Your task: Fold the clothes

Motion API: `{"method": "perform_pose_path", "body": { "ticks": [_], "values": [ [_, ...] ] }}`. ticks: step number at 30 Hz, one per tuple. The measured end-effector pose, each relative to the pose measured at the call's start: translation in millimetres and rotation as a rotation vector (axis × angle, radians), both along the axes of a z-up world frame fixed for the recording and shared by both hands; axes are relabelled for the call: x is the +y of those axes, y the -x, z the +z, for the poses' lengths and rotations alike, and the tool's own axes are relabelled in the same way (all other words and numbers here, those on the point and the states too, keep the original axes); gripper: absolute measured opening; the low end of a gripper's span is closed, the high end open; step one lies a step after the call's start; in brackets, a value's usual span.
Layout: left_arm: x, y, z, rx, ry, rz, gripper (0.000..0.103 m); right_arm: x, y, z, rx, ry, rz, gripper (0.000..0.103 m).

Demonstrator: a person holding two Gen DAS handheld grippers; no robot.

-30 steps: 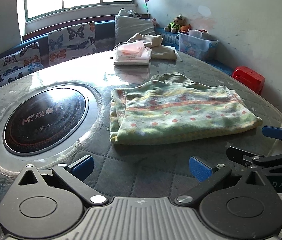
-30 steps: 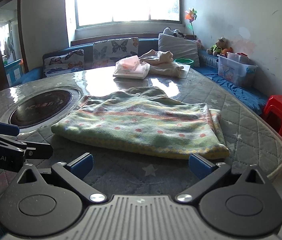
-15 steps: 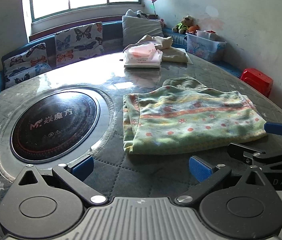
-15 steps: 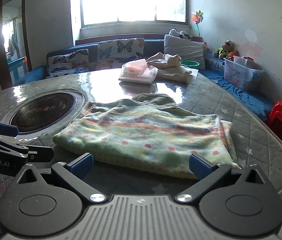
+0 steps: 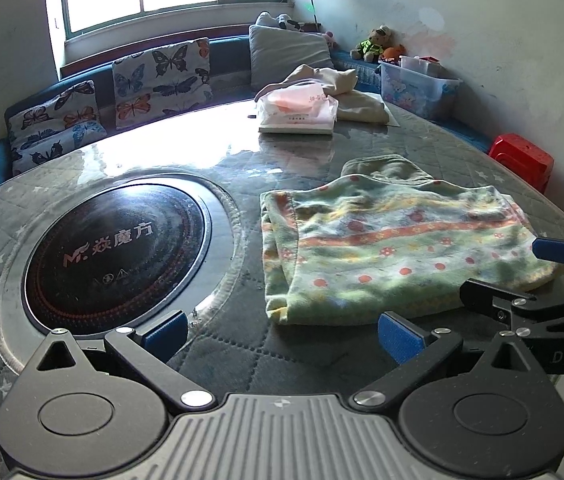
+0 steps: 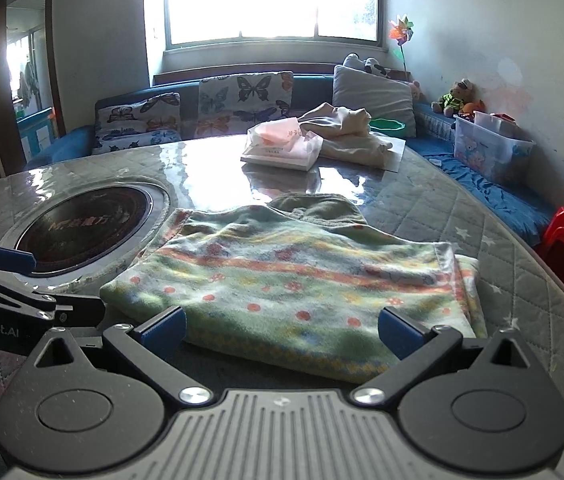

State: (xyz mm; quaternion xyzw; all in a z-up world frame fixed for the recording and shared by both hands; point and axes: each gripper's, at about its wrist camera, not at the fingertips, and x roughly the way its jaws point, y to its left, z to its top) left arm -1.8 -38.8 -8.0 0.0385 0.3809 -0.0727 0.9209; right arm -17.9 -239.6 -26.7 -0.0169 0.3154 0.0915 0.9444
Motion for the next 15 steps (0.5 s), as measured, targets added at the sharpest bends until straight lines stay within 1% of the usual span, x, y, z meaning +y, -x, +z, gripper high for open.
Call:
{"method": "perform_pose_path", "body": {
  "ticks": [15],
  "values": [
    [6.7, -14.2, 1.8, -0.001, 0.004, 0.006, 0.103, 5.0, -17.7, 0.1, 0.004, -0.017, -0.002, 0.103]
  ]
}}
